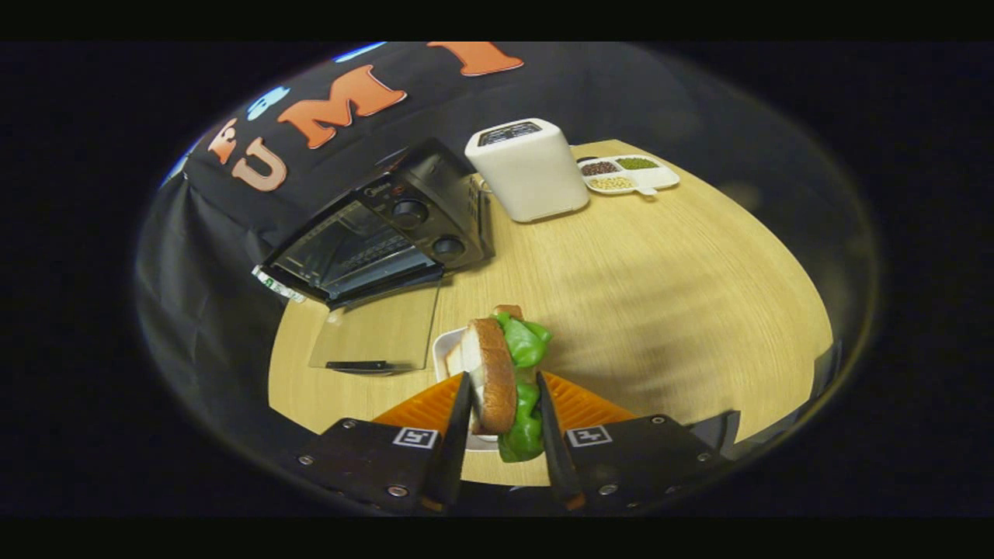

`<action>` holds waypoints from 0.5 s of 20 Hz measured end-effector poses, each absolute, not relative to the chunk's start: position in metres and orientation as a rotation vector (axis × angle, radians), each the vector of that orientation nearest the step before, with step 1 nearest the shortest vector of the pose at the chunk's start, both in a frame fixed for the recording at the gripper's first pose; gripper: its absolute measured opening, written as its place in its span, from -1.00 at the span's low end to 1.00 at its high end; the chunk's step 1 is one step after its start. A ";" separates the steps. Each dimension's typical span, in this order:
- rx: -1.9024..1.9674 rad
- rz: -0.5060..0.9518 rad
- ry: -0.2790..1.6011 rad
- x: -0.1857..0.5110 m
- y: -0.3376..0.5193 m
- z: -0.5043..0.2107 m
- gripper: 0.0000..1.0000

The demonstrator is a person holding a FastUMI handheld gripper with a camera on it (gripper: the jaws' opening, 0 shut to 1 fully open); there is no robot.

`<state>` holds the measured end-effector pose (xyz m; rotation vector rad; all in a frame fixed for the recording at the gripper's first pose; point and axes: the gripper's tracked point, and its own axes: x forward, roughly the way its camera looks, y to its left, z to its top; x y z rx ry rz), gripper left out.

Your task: Open the toaster oven, put the food inside, and close the toaster oven door.

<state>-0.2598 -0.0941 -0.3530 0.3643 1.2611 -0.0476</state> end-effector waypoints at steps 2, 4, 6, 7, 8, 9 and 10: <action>0.380 -0.044 1.259 -0.258 -0.087 -0.347 -0.23; 0.354 -0.038 1.254 -0.254 -0.083 -0.341 -0.28; 0.353 -0.026 1.223 -0.243 -0.076 -0.327 -0.32; 0.363 -0.023 1.206 -0.238 -0.073 -0.319 -0.32; 0.383 -0.016 1.187 -0.231 -0.067 -0.312 -0.32; 0.404 -0.008 1.167 -0.223 -0.060 -0.308 -0.32; 0.426 0.006 1.145 -0.213 -0.051 -0.302 -0.32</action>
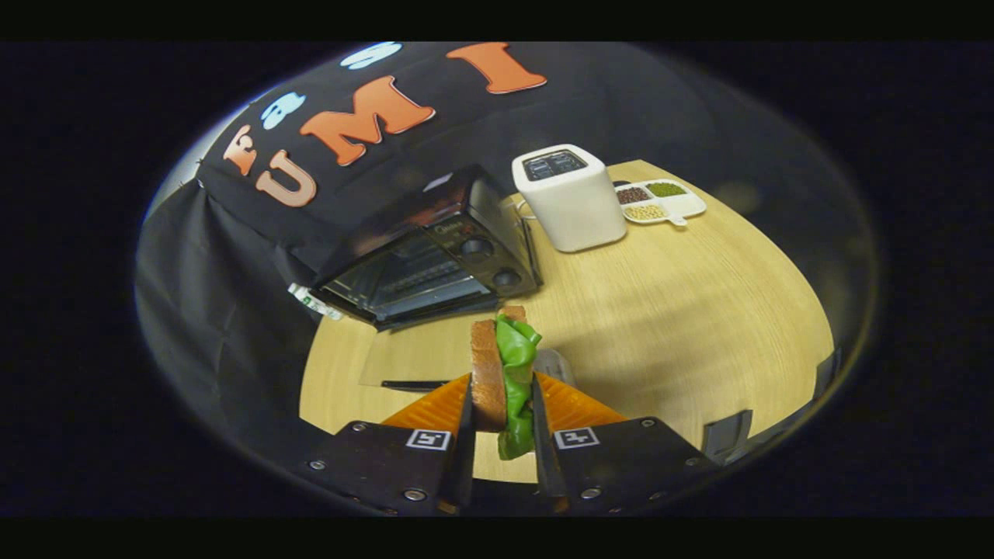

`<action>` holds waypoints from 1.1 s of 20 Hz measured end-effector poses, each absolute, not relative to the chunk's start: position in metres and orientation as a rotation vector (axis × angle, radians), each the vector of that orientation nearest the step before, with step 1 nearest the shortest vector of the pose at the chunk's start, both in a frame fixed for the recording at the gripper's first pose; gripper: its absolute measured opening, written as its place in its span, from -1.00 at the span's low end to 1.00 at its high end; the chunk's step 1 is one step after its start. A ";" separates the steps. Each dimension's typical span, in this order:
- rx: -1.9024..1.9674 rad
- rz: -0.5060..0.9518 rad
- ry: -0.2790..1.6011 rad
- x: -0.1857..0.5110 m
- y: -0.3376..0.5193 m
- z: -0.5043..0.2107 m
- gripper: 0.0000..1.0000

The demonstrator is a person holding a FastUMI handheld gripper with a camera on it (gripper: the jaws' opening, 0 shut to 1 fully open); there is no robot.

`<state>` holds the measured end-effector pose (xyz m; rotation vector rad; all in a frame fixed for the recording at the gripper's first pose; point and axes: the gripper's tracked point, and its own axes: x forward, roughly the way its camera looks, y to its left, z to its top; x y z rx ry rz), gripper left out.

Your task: Open the toaster oven, put the food inside, and close the toaster oven door.

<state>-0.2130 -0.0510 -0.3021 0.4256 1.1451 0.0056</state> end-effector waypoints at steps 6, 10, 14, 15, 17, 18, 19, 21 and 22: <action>0.558 0.062 1.042 -0.161 0.007 -0.299 -0.32; 0.670 0.072 1.004 -0.131 0.040 -0.312 -0.32; 0.774 0.042 0.975 -0.102 0.062 -0.338 -0.32; 0.798 0.030 0.971 -0.096 0.065 -0.343 -0.32; 0.835 0.033 0.980 -0.094 0.076 -0.356 -0.32; 0.860 0.045 0.968 -0.092 0.083 -0.360 -0.32; 0.882 0.038 0.956 -0.087 0.082 -0.361 -0.32; 0.878 0.031 0.975 -0.089 0.084 -0.376 -0.33; 0.879 0.028 0.975 -0.086 0.084 -0.382 -0.32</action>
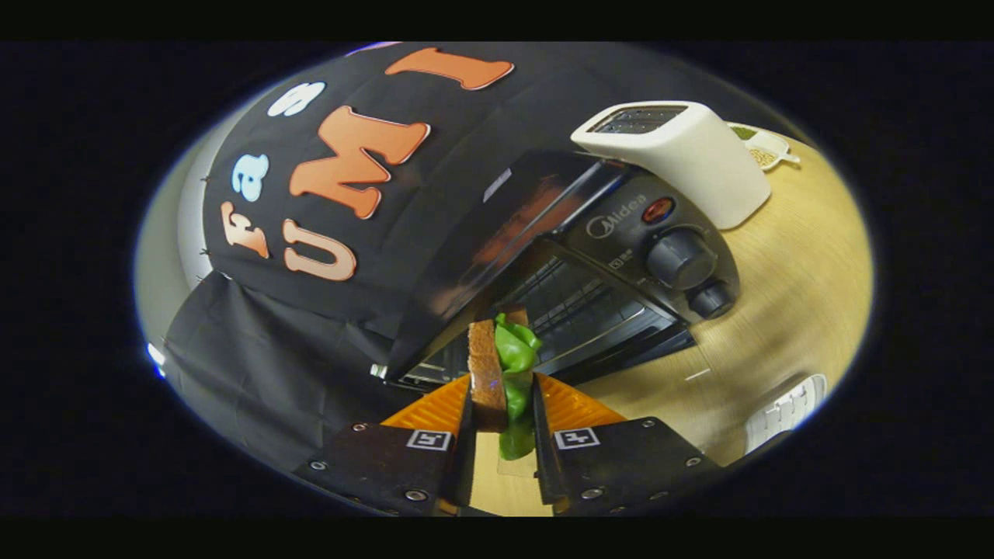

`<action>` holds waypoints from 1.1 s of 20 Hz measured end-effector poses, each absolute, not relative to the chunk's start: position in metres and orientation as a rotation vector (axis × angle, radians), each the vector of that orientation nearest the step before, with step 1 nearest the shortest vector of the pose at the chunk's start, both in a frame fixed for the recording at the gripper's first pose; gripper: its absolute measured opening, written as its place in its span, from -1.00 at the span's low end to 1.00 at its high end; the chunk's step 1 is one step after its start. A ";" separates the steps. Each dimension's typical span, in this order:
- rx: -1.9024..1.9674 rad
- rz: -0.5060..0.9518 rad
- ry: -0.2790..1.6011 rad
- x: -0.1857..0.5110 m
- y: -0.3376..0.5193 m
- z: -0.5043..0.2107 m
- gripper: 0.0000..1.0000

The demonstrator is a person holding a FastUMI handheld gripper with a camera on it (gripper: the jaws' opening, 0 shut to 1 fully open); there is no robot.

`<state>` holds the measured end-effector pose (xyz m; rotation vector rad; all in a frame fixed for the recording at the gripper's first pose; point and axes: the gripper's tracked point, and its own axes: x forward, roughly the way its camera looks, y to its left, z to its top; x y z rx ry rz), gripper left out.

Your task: Open the toaster oven, put the food inside, and close the toaster oven door.

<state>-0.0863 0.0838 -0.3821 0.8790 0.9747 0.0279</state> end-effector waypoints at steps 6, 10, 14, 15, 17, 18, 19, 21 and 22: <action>0.976 -0.065 0.851 -0.046 0.065 -0.394 -0.33; 0.934 -0.125 0.787 -0.034 0.061 -0.409 -0.32; 0.851 -0.203 0.725 -0.025 0.058 -0.419 -0.32; 0.824 -0.218 0.724 -0.026 0.057 -0.421 -0.25; 0.759 -0.243 0.764 -0.033 0.055 -0.428 -0.11; 0.719 -0.250 0.790 -0.036 0.054 -0.434 -0.05; 0.692 -0.233 0.805 -0.043 0.058 -0.430 0.13; 0.616 -0.209 0.837 -0.053 0.060 -0.426 0.38; 0.570 -0.188 0.862 -0.059 0.060 -0.423 0.52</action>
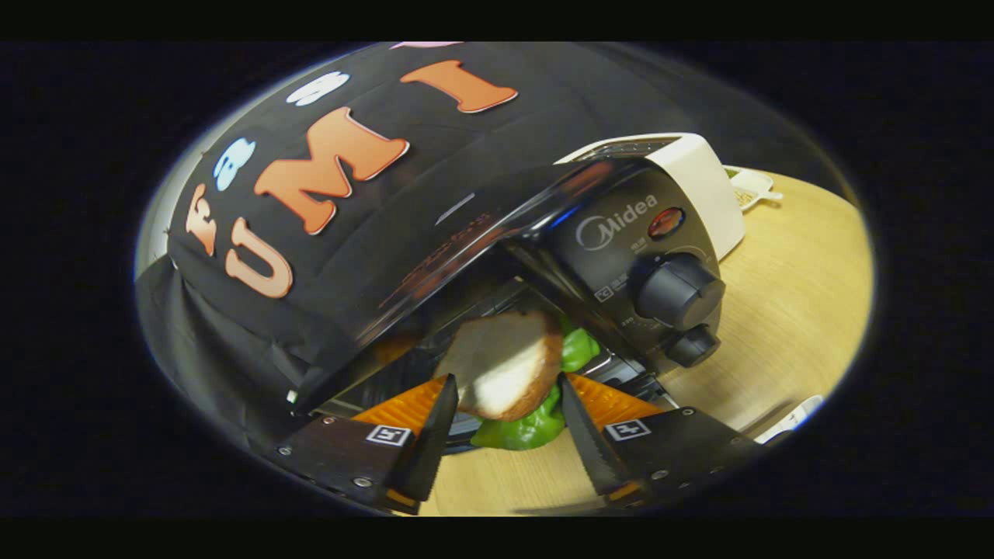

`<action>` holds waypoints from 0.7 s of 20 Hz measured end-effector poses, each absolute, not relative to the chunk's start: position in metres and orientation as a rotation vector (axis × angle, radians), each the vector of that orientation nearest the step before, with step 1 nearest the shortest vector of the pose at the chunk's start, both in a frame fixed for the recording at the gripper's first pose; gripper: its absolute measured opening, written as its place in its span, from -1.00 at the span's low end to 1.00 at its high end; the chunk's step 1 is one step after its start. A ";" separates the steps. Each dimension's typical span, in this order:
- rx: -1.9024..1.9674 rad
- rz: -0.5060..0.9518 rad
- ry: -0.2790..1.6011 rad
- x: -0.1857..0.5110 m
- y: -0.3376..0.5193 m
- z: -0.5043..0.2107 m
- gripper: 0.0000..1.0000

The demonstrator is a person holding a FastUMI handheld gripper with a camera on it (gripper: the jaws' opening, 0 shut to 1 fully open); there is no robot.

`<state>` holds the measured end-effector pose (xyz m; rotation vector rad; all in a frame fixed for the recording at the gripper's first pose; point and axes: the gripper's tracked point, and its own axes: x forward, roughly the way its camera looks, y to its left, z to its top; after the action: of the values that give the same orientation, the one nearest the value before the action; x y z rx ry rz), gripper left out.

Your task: Open the toaster oven, put the food inside, and close the toaster oven door.

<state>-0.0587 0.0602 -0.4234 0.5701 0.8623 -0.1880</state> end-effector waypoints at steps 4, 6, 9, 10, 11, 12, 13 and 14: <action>0.345 -0.014 0.980 -0.104 0.076 -0.416 0.91; 0.261 0.067 0.993 -0.126 0.092 -0.407 0.93; 0.181 0.159 1.024 -0.162 0.095 -0.384 0.96; 0.166 0.174 1.043 -0.174 0.097 -0.383 0.96; 0.162 0.189 1.063 -0.186 0.098 -0.383 0.96; 0.159 0.186 1.088 -0.196 0.097 -0.384 0.96; 0.159 0.188 1.124 -0.209 0.095 -0.386 0.97; 0.158 0.187 1.161 -0.222 0.094 -0.387 0.96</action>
<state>-0.2225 0.0940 -0.3868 0.1579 1.1611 0.1872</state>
